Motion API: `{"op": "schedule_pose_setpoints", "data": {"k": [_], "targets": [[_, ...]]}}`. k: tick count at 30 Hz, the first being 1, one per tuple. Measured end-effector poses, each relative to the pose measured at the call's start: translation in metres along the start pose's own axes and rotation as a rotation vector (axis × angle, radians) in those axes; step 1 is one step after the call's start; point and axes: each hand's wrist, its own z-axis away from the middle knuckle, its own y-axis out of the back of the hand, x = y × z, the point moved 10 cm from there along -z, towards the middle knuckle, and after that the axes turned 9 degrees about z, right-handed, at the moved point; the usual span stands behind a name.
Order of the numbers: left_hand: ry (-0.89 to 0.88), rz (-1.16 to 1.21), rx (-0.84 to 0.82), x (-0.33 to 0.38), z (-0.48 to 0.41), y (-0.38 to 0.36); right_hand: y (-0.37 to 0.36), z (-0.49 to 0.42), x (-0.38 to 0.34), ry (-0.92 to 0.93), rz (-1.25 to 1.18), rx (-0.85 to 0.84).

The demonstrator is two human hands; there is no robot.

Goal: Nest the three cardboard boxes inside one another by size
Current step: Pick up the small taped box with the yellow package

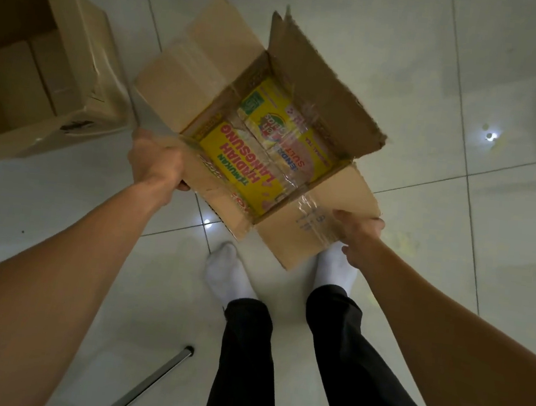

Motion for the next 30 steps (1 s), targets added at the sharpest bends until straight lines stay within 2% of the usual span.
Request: {"op": "schedule_pose_setpoints", "data": {"k": [4, 9, 14, 18, 22, 30], "targets": [[0.021, 0.038, 0.035, 0.0, 0.006, 0.0, 0.012, 0.005, -0.025, 0.092, 0.053, 0.068], [0.13, 0.15, 0.037, -0.012, 0.026, -0.01, 0.039, 0.021, -0.076, 0.397, -0.006, 0.214], [0.313, 0.268, -0.044, -0.04, 0.062, -0.037, 0.05, 0.051, -0.145, 0.613, 0.059, 0.253], [0.395, 0.283, -0.128, -0.054, 0.093, -0.057, 0.048, 0.072, -0.195, 0.71, 0.152, 0.257], [0.392, 0.242, -0.131, -0.056, 0.114, -0.064, 0.041, 0.09, -0.234, 0.809, 0.255, 0.239], [0.377, 0.221, -0.165, -0.061, 0.125, -0.065, 0.029, 0.107, -0.268, 0.93, 0.398, 0.229]]}}
